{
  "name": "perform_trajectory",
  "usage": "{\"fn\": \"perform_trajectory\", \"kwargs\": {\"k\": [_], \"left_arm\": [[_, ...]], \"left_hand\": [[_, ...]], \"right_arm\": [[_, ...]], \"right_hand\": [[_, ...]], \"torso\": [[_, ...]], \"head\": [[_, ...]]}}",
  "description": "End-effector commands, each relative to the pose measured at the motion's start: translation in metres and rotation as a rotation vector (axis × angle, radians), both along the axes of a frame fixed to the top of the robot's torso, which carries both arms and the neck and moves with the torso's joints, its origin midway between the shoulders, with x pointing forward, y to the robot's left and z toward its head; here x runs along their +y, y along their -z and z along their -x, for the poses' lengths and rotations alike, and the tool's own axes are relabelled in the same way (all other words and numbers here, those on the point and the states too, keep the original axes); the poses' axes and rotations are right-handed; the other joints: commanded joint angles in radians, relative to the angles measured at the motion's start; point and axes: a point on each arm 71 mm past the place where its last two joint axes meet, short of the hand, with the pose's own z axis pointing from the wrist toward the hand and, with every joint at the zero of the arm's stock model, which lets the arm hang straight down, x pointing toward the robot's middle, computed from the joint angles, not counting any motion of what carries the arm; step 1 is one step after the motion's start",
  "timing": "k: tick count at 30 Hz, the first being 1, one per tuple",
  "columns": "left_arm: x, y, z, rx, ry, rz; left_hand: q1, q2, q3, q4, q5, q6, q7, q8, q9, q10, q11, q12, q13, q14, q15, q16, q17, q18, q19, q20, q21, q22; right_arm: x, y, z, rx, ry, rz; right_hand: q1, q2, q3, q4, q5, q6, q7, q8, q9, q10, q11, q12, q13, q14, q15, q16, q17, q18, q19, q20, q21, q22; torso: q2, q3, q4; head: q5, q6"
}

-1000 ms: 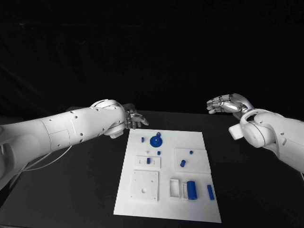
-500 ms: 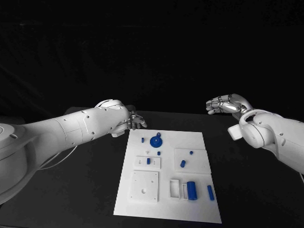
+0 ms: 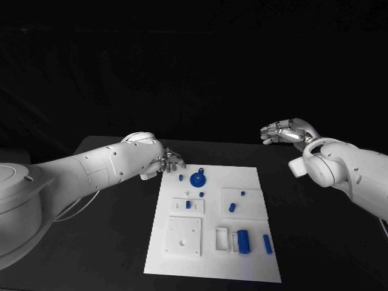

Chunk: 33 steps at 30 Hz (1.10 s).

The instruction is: Assemble the parts on the task board

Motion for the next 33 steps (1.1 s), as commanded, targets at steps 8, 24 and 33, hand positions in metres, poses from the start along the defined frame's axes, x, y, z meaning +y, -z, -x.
{"fn": "perform_trajectory", "kwargs": {"k": [8,24,33], "left_arm": [[-0.001,0.007,0.002,0.061,0.021,0.017],[0.000,0.019,0.004,0.081,0.013,0.031],[-0.003,0.021,0.004,0.097,0.020,0.044]], "left_hand": [[-0.020,0.000,-0.001,0.011,-0.002,-0.008,0.002,-0.007,0.002,-0.004,0.007,-0.005,0.003,-0.008,0.004,-0.003,-0.001,-0.013,-0.009,-0.086,-0.006,0.003],[-0.009,0.032,-0.004,-0.016,-0.002,-0.012,0.003,-0.012,0.004,-0.006,0.008,-0.008,0.008,-0.013,0.005,0.001,-0.001,-0.013,-0.013,-0.085,-0.009,0.011],[-0.010,0.045,-0.006,-0.024,-0.002,-0.014,0.004,-0.014,0.004,-0.007,0.009,-0.009,0.010,-0.014,0.005,0.001,-0.001,-0.013,-0.014,-0.084,-0.011,0.014]], "right_arm": [[0.003,0.000,0.000,-0.002,-0.019,0.001],[0.004,0.000,0.001,-0.001,-0.021,0.001],[0.004,0.000,0.001,-0.002,-0.022,0.000]], "right_hand": [[0.004,0.001,-0.005,-0.004,0.006,-0.008,0.001,0.002,-0.002,0.005,0.002,-0.004,-0.002,-0.004,0.003,-0.005,-0.001,-0.010,-0.007,0.000,-0.005,0.001],[0.004,0.001,-0.005,-0.004,0.006,-0.008,0.001,0.002,-0.002,0.006,0.002,-0.004,-0.002,-0.004,0.003,-0.005,-0.001,-0.010,-0.008,0.000,-0.005,0.002],[0.005,0.001,-0.005,-0.004,0.006,-0.009,0.001,0.002,-0.003,0.006,0.002,-0.005,-0.002,-0.004,0.003,-0.005,-0.001,-0.010,-0.008,0.000,-0.005,0.002]], "torso": [[-0.001,0.0000,0.0022],[-0.001,-0.0002,0.0015],[-0.002,0.0010,0.0014]], "head": [[-0.004,-0.003],[-0.005,-0.005],[-0.007,-0.006]]}}
